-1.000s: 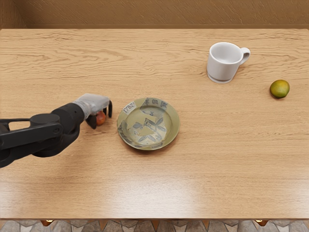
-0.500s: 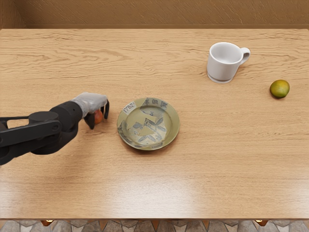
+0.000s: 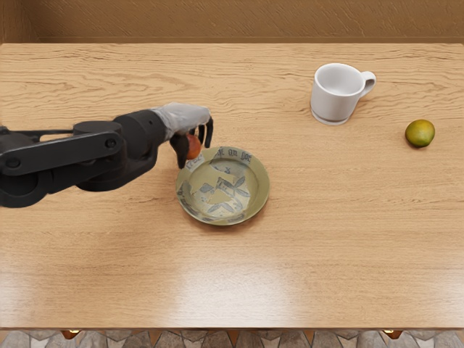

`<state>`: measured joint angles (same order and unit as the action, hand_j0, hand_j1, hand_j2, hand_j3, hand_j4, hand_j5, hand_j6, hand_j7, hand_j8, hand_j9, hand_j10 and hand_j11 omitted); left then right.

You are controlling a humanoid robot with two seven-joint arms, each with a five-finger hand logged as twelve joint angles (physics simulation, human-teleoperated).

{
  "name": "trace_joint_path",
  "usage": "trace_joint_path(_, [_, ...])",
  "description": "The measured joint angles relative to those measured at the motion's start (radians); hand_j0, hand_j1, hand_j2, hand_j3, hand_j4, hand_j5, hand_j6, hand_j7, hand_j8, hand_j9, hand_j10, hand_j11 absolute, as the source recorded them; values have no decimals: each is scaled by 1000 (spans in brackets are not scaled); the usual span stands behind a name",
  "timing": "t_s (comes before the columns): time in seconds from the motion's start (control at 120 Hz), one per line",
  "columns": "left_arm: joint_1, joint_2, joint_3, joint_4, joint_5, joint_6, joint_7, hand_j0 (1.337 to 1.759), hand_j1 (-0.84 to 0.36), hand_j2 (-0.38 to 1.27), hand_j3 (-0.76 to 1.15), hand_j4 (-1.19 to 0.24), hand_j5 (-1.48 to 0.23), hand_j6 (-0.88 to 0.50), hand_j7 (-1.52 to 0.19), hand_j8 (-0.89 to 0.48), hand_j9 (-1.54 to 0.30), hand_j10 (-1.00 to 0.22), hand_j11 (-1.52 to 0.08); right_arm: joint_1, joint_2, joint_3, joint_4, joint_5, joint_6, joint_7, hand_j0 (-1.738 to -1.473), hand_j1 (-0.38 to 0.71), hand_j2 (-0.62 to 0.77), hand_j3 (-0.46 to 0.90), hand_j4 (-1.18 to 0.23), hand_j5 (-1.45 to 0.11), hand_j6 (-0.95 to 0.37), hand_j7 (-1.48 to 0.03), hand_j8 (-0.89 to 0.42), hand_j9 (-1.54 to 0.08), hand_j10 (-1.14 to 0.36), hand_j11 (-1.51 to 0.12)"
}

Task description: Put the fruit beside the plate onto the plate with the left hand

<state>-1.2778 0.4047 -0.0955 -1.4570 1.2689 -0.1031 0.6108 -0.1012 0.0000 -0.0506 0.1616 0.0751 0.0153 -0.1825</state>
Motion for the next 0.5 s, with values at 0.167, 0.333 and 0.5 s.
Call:
trace_joint_path(0.167, [11,-75,-29,0,-9,-14,0,1657,-345,613,4,-697,-982,-510,-972,-461,-946,-676,-949,0,0,0,0,0,0,0,-1658,-349,0,0,0,0,0,0,0,0,0,0])
trace_joint_path(0.333, [52,-124,-23,4,-9,-19,0,1657,-375,717,2,-695,-980,-506,-973,-461,-942,-682,-946,0,0,0,0,0,0,0,-1658,-349,0,0,0,0,0,0,0,0,0,0])
trace_joint_path(0.5, [75,-130,-20,6,-8,-23,0,1657,-363,688,1,-690,-978,-519,-968,-477,-937,-698,-942,0,0,0,0,0,0,0,-1658,-349,0,0,0,0,0,0,0,0,0,0])
